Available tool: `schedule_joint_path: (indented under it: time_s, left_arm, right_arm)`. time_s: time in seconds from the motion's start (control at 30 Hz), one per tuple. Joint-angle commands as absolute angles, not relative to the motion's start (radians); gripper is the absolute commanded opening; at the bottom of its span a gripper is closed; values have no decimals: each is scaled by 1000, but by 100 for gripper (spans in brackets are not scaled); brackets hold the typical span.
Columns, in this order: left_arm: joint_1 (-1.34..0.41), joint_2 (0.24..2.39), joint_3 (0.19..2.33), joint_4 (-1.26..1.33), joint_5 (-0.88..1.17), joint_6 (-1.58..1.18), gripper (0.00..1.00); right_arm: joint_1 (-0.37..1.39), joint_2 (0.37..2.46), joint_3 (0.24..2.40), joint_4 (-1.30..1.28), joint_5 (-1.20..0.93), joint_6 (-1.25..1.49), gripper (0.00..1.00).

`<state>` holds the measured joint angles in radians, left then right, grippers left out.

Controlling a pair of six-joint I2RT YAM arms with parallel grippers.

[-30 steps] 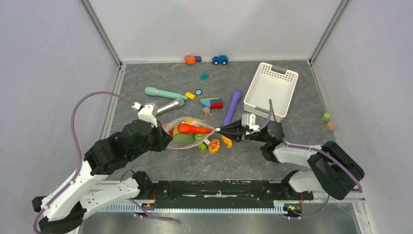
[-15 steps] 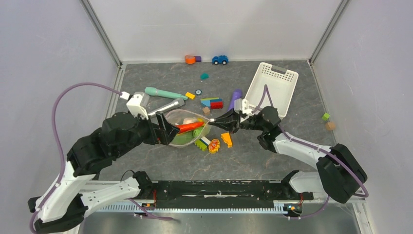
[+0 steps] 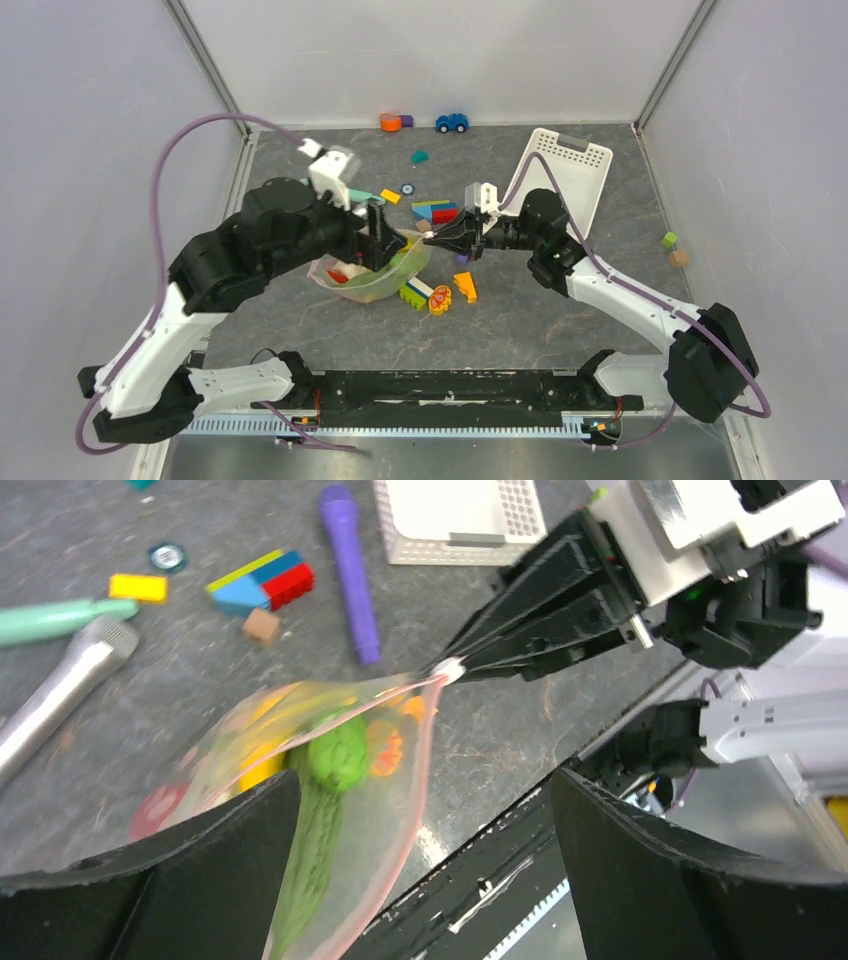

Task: Place the food in the zip-top bag and seal the zipper
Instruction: Zip the zipper food storage bag at the center of the board.

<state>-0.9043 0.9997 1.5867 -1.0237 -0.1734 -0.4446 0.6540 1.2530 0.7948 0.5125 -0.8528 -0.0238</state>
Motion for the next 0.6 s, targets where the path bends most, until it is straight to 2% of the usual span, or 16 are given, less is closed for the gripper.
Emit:
schedule_joint_path:
  time_s: [0.0,0.2,0.3,0.57]
  left_arm:
    - [-905,1104,1583,-858,71,-174,100]
    - [-905,1078,1416,-651,129,126,100]
    - [-905,1035,1334,-571,175,210,94]
    - [-905,1083,1300,-547,123,251,56]
  right_arm:
    - [653,1257,877,490,-875,-25,0]
    - [653,1285,913,453,-925,-30,0]
    - [653,1297,923,448,-961,-29,0]
    - [653,1306,922,436,-988,-42,0]
